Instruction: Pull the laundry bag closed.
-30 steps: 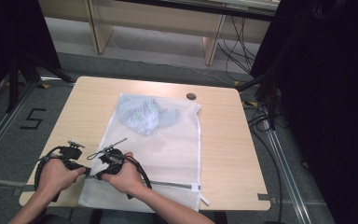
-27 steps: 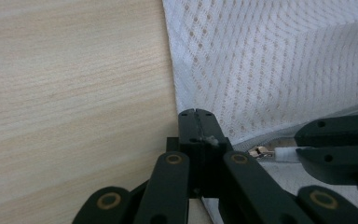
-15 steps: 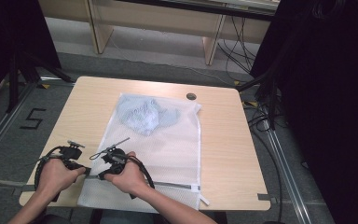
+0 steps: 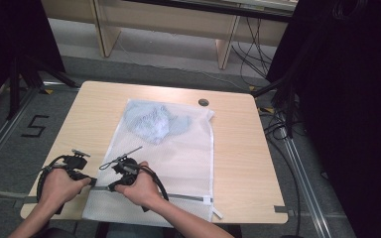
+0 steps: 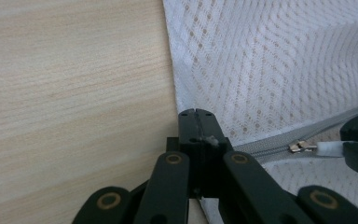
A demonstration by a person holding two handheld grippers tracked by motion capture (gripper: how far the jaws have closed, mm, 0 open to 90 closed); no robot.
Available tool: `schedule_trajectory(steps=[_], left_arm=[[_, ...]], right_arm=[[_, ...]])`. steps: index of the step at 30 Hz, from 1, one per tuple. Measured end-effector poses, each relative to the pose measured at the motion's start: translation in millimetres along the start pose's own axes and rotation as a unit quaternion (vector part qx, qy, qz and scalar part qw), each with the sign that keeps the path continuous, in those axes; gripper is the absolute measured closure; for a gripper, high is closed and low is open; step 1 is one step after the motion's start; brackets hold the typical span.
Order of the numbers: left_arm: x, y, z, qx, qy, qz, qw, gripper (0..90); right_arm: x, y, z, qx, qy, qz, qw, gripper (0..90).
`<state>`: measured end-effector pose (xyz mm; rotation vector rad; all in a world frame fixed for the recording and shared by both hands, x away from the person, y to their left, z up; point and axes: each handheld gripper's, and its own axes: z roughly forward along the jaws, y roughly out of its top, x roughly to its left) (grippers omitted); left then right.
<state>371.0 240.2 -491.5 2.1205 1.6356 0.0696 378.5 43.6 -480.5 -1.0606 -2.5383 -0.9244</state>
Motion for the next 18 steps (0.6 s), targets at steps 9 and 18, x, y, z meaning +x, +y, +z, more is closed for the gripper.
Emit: schedule_trajectory(steps=[9, 18], left_arm=[[-0.1, 0.1, -0.2, 0.001, 0.001, 0.001, 1.0000, 89.9], [-0.1, 0.1, 0.0, 0.000, 0.001, 0.000, 1.0000, 89.9]], right_arm=[[-4.2, -2.4, -4.8, 0.007, -0.012, -0.019, 0.9997, 87.1], [-1.1, -2.9, -7.0, 0.009, -0.004, -0.003, 1.0000, 87.1]])
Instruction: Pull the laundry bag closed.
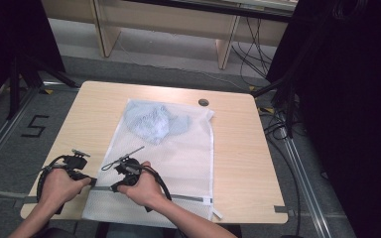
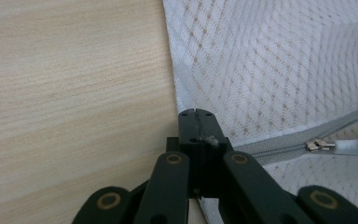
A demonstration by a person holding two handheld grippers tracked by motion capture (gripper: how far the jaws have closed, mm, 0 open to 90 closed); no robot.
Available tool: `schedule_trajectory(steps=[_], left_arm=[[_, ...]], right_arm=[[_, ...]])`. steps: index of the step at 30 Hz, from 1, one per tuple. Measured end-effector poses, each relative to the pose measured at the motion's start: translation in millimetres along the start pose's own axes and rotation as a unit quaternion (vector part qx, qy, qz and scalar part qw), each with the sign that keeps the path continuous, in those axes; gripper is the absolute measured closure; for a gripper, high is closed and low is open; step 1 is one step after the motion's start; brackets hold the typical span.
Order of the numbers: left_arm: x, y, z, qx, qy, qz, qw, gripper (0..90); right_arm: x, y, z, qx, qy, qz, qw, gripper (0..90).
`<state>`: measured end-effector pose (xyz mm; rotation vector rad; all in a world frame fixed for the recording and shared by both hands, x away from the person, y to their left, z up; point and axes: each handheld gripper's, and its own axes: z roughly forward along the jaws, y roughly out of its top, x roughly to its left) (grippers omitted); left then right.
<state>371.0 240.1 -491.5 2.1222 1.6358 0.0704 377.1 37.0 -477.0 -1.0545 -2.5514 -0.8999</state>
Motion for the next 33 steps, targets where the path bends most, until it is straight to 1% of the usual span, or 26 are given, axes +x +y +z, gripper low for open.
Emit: schedule_trajectory(steps=[1, 2, 3, 5, 7, 9, 11, 13, 14, 15, 16, 17, 20, 21, 22, 23, 24, 25, 26, 28, 29, 30, 33], left_arm=[[0.1, -0.1, 0.0, 0.000, 0.000, 0.000, 1.0000, 89.9], [0.3, -0.1, -0.1, 0.000, -0.001, 0.000, 1.0000, 89.9], [0.2, -0.1, -0.1, 0.000, 0.000, 0.000, 1.0000, 89.9], [0.4, 0.0, -0.2, 0.001, -0.001, 0.000, 1.0000, 89.9], [0.0, 0.0, 0.0, 0.000, 0.000, -0.001, 1.0000, 89.9], [0.0, 0.0, 0.0, 0.000, 0.000, 0.000, 1.0000, 89.9], [0.0, -0.1, 0.1, -0.001, 0.000, -0.001, 1.0000, 89.9], [0.0, -0.1, 0.0, 0.000, 0.000, 0.000, 1.0000, 89.9], [0.0, -0.1, 0.0, 0.000, 0.000, 0.000, 1.0000, 89.9], [0.1, 0.0, 0.0, 0.000, 0.000, -0.001, 1.0000, 89.9], [0.1, 0.0, 0.0, 0.000, 0.000, -0.001, 1.0000, 89.9], [0.0, 0.0, 0.0, 0.000, 0.000, 0.000, 1.0000, 90.0], [0.0, 0.0, 0.1, 0.000, 0.000, 0.000, 1.0000, 89.9], [0.1, 0.0, 0.0, 0.000, 0.000, 0.000, 1.0000, 89.9], [0.2, 0.0, 0.0, 0.000, -0.001, -0.001, 1.0000, 89.9], [0.3, 0.0, 0.0, 0.000, -0.001, -0.001, 1.0000, 89.9], [0.2, 0.1, 0.0, 0.000, 0.000, -0.001, 1.0000, 90.0], [0.3, 0.1, 0.0, 0.001, 0.000, -0.001, 1.0000, 89.9], [0.2, 0.1, 0.0, 0.001, 0.000, -0.001, 1.0000, 89.9], [0.2, 0.0, 0.1, 0.000, -0.001, -0.002, 1.0000, 89.9], [0.3, 0.0, 0.0, 0.000, 0.000, -0.001, 1.0000, 89.9], [0.4, 0.0, -0.1, 0.001, -0.001, -0.001, 1.0000, 89.9], [0.8, 0.0, -0.2, 0.001, -0.003, -0.002, 1.0000, 89.9]], right_arm=[[-0.7, 0.1, -0.6, -0.001, 0.000, -0.003, 1.0000, 87.1], [-0.8, -0.2, -1.5, -0.003, -0.015, -0.008, 0.9998, 87.1], [-0.5, -0.2, -2.0, -0.005, -0.010, -0.004, 0.9999, 87.1], [-0.6, -0.3, -3.4, -0.003, -0.015, -0.002, 0.9999, 87.1], [-2.2, -0.6, -4.6, -0.001, -0.015, -0.008, 0.9999, 87.1], [-2.0, -0.9, -5.2, 0.004, -0.003, -0.001, 1.0000, 87.1], [-2.2, -1.2, -5.7, 0.003, -0.003, 0.003, 1.0000, 87.1], [-3.4, -2.1, -6.8, 0.008, -0.013, -0.004, 0.9999, 87.1], [-3.4, -2.1, -6.8, 0.008, -0.013, -0.004, 0.9999, 87.1], [-3.4, -2.2, -7.4, 0.004, -0.007, 0.002, 1.0000, 87.1], [-4.1, -2.4, -7.8, 0.001, -0.010, -0.001, 1.0000, 87.1], [-4.3, -3.1, -9.0, 0.003, -0.022, -0.003, 0.9997, 87.1], [-5.7, -3.5, -10.2, 0.003, -0.021, -0.004, 0.9998, 87.0], [-5.5, -4.1, -11.0, 0.001, -0.025, 0.000, 0.9997, 87.1], [-5.7, -4.4, -11.8, 0.002, -0.018, 0.002, 0.9998, 87.1], [-7.0, -4.7, -12.0, 0.002, -0.020, -0.001, 0.9998, 87.1], [-6.2, -4.9, -12.1, 0.002, -0.009, 0.007, 0.9999, 87.1], [-6.1, -5.3, -13.3, 0.000, -0.019, 0.005, 0.9998, 87.1], [-6.8, -5.7, -14.2, 0.002, -0.021, 0.004, 0.9998, 87.1], [-9.0, -6.2, -15.3, 0.006, -0.021, -0.001, 0.9998, 87.0], [-8.9, -6.3, -15.5, 0.005, -0.015, 0.004, 0.9999, 87.0], [-8.5, -6.6, -16.4, 0.007, -0.020, 0.003, 0.9998, 87.0], [-9.8, -6.9, -17.1, 0.007, -0.021, -0.005, 0.9997, 87.0]])
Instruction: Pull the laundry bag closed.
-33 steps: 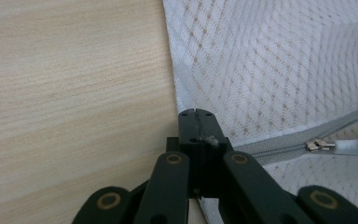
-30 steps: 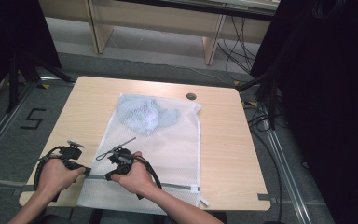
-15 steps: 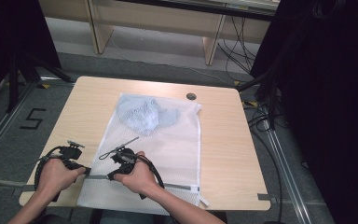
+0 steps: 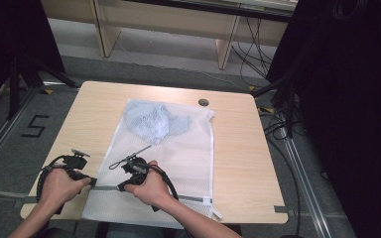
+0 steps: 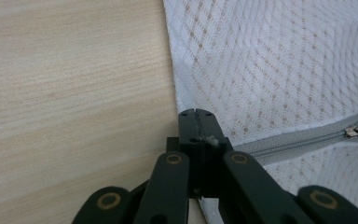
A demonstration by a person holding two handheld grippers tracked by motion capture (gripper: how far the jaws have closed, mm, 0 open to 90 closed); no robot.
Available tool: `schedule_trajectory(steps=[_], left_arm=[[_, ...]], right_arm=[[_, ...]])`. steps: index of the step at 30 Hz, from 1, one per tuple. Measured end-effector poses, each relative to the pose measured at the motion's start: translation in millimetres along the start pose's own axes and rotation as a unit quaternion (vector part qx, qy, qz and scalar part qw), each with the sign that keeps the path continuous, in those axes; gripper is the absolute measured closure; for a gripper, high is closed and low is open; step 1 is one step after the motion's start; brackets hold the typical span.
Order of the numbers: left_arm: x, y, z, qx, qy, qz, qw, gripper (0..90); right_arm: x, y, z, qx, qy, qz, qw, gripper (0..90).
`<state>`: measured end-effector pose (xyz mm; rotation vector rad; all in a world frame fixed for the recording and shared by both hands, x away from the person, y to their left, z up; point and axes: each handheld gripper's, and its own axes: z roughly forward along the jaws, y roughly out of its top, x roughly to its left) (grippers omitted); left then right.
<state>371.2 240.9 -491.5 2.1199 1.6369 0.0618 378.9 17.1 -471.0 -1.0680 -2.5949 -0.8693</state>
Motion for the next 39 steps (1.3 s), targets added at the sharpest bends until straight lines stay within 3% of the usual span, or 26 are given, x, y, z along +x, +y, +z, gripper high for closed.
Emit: schedule_trajectory(steps=[2, 4, 7, 9, 11, 18, 23, 39], left_arm=[[-0.2, -0.2, 0.4, -0.003, 0.000, -0.002, 1.0000, 89.9], [-0.1, 0.1, 0.0, 0.000, 0.001, 0.001, 1.0000, 89.9], [-0.1, 0.1, 0.0, 0.000, 0.001, 0.001, 1.0000, 89.9], [0.0, -0.2, 0.3, -0.002, 0.000, 0.000, 1.0000, 89.9], [0.0, 0.1, 0.1, 0.000, 0.001, 0.001, 1.0000, 89.9], [0.0, 0.0, 0.0, 0.000, 0.000, 0.001, 1.0000, 89.9], [-0.1, -0.1, -0.1, 0.000, 0.001, 0.001, 1.0000, 89.9], [-0.6, 0.0, 0.3, -0.002, 0.002, -0.001, 1.0000, 89.9]], right_arm=[[0.8, -0.7, 0.1, -0.003, 0.009, 0.014, 0.9998, 87.0], [-0.3, -1.8, -0.5, -0.002, 0.015, 0.013, 0.9998, 87.0], [-0.9, -3.4, -1.5, -0.001, 0.003, 0.018, 0.9998, 87.0], [-2.0, -3.6, -2.8, -0.006, 0.013, 0.016, 0.9998, 87.0], [-3.4, -4.0, -4.6, -0.003, -0.001, 0.011, 0.9999, 87.0], [-3.5, -4.8, -7.5, -0.006, 0.008, 0.019, 0.9998, 87.0], [-5.1, -5.4, -10.1, -0.001, -0.005, 0.014, 0.9999, 87.0], [-6.7, -7.8, -15.6, -0.008, 0.004, 0.024, 0.9997, 87.0]])
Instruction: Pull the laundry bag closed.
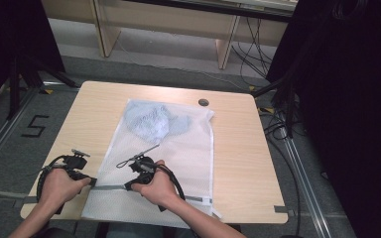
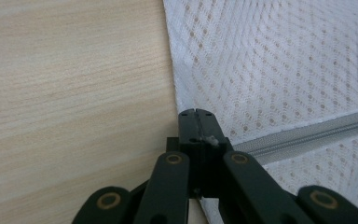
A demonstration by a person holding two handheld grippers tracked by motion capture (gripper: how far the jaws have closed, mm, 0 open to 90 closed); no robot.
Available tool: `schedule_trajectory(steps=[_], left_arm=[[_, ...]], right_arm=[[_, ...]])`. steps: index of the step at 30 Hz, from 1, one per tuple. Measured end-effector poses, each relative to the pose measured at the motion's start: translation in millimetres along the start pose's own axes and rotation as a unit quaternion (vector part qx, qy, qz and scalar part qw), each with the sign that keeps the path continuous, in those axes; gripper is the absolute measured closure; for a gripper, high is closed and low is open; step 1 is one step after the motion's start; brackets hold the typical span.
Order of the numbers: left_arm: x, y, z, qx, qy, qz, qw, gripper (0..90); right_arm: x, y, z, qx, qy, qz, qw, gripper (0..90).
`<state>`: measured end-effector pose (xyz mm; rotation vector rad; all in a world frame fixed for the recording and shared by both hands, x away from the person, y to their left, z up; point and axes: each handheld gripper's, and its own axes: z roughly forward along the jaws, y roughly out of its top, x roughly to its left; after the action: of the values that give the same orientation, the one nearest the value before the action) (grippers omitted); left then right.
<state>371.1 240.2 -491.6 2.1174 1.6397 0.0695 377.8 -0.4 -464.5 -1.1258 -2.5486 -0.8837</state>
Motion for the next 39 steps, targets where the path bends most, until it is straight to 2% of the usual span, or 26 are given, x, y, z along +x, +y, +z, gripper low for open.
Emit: schedule_trajectory(steps=[2, 3, 5, 6, 7, 8, 10, 11, 12, 14, 15, 17, 19, 21, 23, 26, 28, 33, 34, 36, 37, 39], left_arm=[[0.2, 0.0, -0.1, 0.001, 0.000, 0.001, 1.0000, 89.9], [0.0, 0.0, 0.0, 0.000, 0.000, 0.001, 1.0000, 89.9], [0.1, 0.0, -0.1, 0.001, 0.000, 0.001, 1.0000, 89.9], [0.2, 0.1, 0.0, 0.001, 0.000, 0.000, 1.0000, 89.9], [0.2, 0.2, 0.0, 0.001, 0.000, 0.001, 1.0000, 89.9], [0.1, 0.2, 0.0, 0.001, 0.000, 0.001, 1.0000, 89.9], [0.0, 0.1, 0.0, 0.000, 0.000, 0.000, 1.0000, 89.9], [0.0, 0.1, -0.1, 0.001, 0.000, 0.001, 1.0000, 89.9], [0.0, 0.1, 0.0, 0.000, 0.000, 0.000, 1.0000, 89.9], [0.1, 0.1, 0.0, 0.001, 0.000, 0.001, 1.0000, 90.0], [0.1, 0.2, -0.1, 0.002, 0.000, 0.002, 1.0000, 89.9], [0.2, 0.1, 0.0, 0.001, 0.000, 0.001, 1.0000, 89.9], [0.0, 0.1, 0.0, 0.001, 0.000, 0.000, 1.0000, 89.9], [0.0, 0.1, -0.1, 0.001, 0.000, 0.001, 1.0000, 89.9], [0.0, 0.0, 0.0, 0.001, 0.000, 0.001, 1.0000, 89.9], [0.0, 0.1, -0.1, 0.001, 0.000, 0.002, 1.0000, 89.9], [-0.2, 0.0, -0.1, 0.001, 0.000, 0.002, 1.0000, 89.9], [0.0, 0.1, -0.1, 0.001, 0.000, 0.001, 1.0000, 89.9], [0.0, 0.1, -0.1, 0.001, 0.000, 0.001, 1.0000, 89.9], [0.1, 0.2, -0.1, 0.002, 0.000, 0.002, 1.0000, 89.9], [0.0, 0.3, -0.1, 0.002, 0.000, 0.002, 1.0000, 89.9], [-0.1, 0.2, -0.1, 0.001, 0.000, 0.002, 1.0000, 89.9]], right_arm=[[-0.6, -0.9, -1.2, 0.005, -0.006, 0.002, 1.0000, 87.0], [-2.3, -1.5, -1.6, 0.004, -0.012, -0.007, 0.9999, 87.0], [-1.6, -1.6, -1.7, 0.002, -0.005, 0.000, 1.0000, 87.0], [-2.9, -2.1, -2.8, 0.006, 0.007, -0.001, 1.0000, 87.0], [-3.1, -3.1, -2.7, 0.002, -0.010, 0.000, 0.9999, 87.0], [-6.6, -3.7, -3.5, 0.005, -0.012, -0.008, 0.9999, 87.0], [-6.0, -4.3, -3.9, 0.003, -0.015, -0.001, 0.9999, 87.0], [-6.4, -4.5, -4.4, -0.002, -0.021, -0.006, 0.9998, 87.0], [-5.1, -4.4, -4.8, 0.001, -0.003, 0.009, 1.0000, 87.0], [-7.2, -5.2, -5.1, 0.004, -0.012, 0.001, 0.9999, 87.0], [-8.0, -5.9, -5.7, 0.000, -0.004, 0.009, 1.0000, 87.0], [-10.0, -6.8, -7.1, 0.009, -0.015, 0.011, 0.9998, 87.0], [-11.1, -6.8, -7.4, -0.001, -0.010, -0.001, 1.0000, 87.0], [-11.4, -7.3, -8.2, 0.005, -0.019, 0.005, 0.9998, 87.0], [-11.7, -7.3, -8.5, 0.003, -0.013, 0.001, 0.9999, 87.0], [-10.6, -7.5, -8.8, 0.004, -0.001, 0.011, 0.9999, 87.0], [-10.3, -7.8, -9.0, -0.001, -0.003, 0.015, 0.9999, 86.9], [-11.9, -8.1, -9.3, 0.002, -0.007, 0.004, 1.0000, 87.0], [-11.3, -8.7, -9.6, 0.004, -0.013, 0.016, 0.9998, 87.0], [-12.4, -9.2, -10.6, 0.004, -0.008, 0.014, 0.9999, 87.0], [-14.2, -9.8, -11.0, 0.001, -0.025, 0.005, 0.9997, 87.0], [-12.8, -9.9, -12.6, 0.006, -0.019, 0.015, 0.9997, 87.0]])
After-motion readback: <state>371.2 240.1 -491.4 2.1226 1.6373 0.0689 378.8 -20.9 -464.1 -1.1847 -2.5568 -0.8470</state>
